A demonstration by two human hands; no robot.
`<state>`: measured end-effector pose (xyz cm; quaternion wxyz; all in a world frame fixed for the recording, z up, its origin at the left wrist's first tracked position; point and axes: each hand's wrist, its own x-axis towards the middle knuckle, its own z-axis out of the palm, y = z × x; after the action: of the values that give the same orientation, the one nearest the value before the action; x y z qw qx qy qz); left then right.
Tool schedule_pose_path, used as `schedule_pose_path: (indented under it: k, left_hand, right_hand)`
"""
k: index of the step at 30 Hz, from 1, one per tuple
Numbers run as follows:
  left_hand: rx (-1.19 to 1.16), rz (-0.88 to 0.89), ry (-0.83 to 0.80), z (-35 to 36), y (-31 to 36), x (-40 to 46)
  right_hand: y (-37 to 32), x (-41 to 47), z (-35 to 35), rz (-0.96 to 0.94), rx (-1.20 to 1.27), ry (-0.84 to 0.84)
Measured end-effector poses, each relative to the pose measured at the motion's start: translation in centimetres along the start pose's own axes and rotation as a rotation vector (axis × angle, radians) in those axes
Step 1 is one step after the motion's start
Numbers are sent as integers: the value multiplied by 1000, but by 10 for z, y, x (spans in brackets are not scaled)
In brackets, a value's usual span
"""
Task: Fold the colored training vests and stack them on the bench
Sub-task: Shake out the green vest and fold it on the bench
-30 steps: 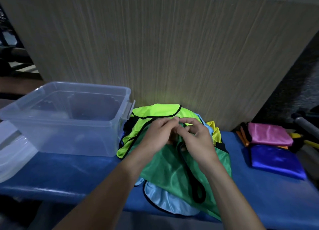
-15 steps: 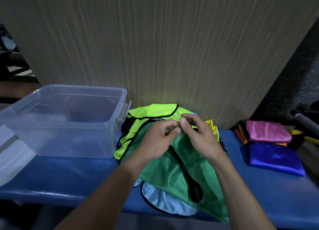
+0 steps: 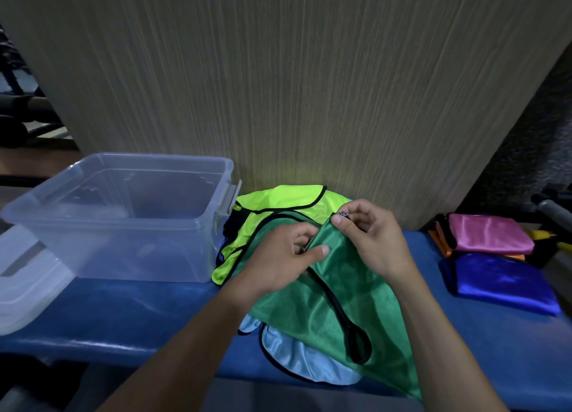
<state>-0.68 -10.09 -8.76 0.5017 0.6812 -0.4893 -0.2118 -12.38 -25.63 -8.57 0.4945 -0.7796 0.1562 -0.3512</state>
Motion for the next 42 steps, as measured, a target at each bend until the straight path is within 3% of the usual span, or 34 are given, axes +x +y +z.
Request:
schedule_pose_path:
  k: [4, 11, 17, 24, 27, 33, 36, 42]
  left_hand:
    - [81, -62, 25, -1, -4, 0]
    - [116, -96, 48, -3, -8, 2]
    - [124, -88, 11, -8, -13, 1]
    - [131, -31, -3, -6, -15, 4]
    - [125, 12, 65, -4, -15, 10]
    - [-267, -233, 323, -28, -16, 31]
    - [-97, -312, 432, -45, -39, 42]
    - [183, -422, 421, -37, -58, 52]
  right_hand:
    - [2, 1, 6, -39, -114, 58]
    - [5, 0, 8, -77, -246, -155]
    - [1, 6, 0, -94, -202, -227]
    - [-2, 9, 8, -154, -204, -191]
    - [-7, 9, 14, -181, -260, -127]
    - [5, 5, 1, -99, -356, 111]
    - [21, -3, -15, 9, -485, 163]
    - [44, -27, -53, 267, -674, 245]
